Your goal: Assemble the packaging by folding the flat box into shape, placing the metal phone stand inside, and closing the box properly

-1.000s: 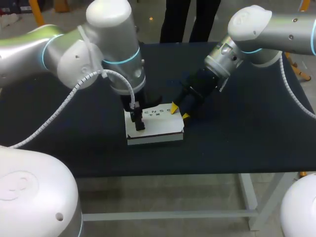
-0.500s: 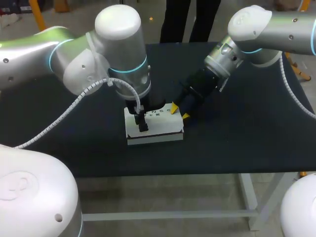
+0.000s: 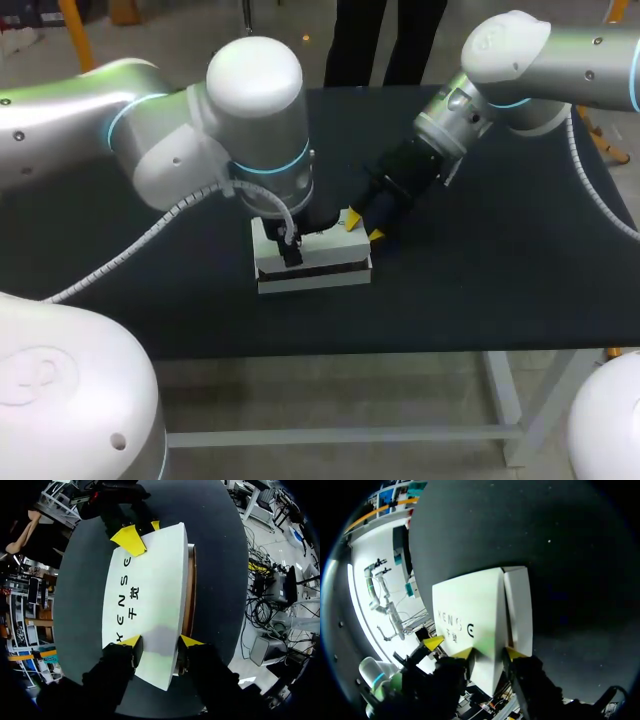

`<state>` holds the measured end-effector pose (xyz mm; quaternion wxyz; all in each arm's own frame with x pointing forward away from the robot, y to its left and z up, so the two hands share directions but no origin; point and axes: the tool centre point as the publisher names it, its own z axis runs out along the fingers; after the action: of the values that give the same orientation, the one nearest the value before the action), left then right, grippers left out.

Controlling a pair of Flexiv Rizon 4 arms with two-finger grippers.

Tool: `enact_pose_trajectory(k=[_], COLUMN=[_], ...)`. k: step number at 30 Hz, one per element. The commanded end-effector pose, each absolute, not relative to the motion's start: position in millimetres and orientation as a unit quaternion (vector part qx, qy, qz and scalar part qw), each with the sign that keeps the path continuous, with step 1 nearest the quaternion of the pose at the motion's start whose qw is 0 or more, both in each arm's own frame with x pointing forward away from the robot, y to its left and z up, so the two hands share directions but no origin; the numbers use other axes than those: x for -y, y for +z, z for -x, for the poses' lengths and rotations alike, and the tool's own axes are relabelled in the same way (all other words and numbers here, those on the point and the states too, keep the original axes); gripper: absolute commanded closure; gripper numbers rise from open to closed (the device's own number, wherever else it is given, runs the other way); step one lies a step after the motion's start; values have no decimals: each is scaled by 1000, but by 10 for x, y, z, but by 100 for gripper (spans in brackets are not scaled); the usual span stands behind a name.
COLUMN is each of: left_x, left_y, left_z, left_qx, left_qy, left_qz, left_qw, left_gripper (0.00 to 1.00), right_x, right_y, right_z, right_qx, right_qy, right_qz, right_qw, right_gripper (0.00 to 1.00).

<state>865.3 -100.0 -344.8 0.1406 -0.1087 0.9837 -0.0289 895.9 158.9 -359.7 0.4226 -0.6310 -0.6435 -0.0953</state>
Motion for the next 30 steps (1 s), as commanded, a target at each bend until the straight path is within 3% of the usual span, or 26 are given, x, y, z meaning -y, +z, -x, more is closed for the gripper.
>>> enact_pose_trajectory(k=[1, 16, 30], left_x=[1062, 1089, 1073], left_y=[-3472, -3500, -3525], left_z=[-8632, -8632, -8649], left_qx=[-979, -969, -969], left_qy=[-19, -1, 4], left_qz=[115, 129, 115], left_qw=[165, 209, 218], left_gripper=[51, 62, 64], right_x=[-1597, -1597, -1552], right_y=[-3598, -3598, -3570], right_z=[-8962, -8962, -8920], right_qx=[644, 644, 646], right_qy=[-95, -95, -97], right_qz=[630, 630, 632], right_qw=[424, 424, 417], right_gripper=[58, 59, 58])
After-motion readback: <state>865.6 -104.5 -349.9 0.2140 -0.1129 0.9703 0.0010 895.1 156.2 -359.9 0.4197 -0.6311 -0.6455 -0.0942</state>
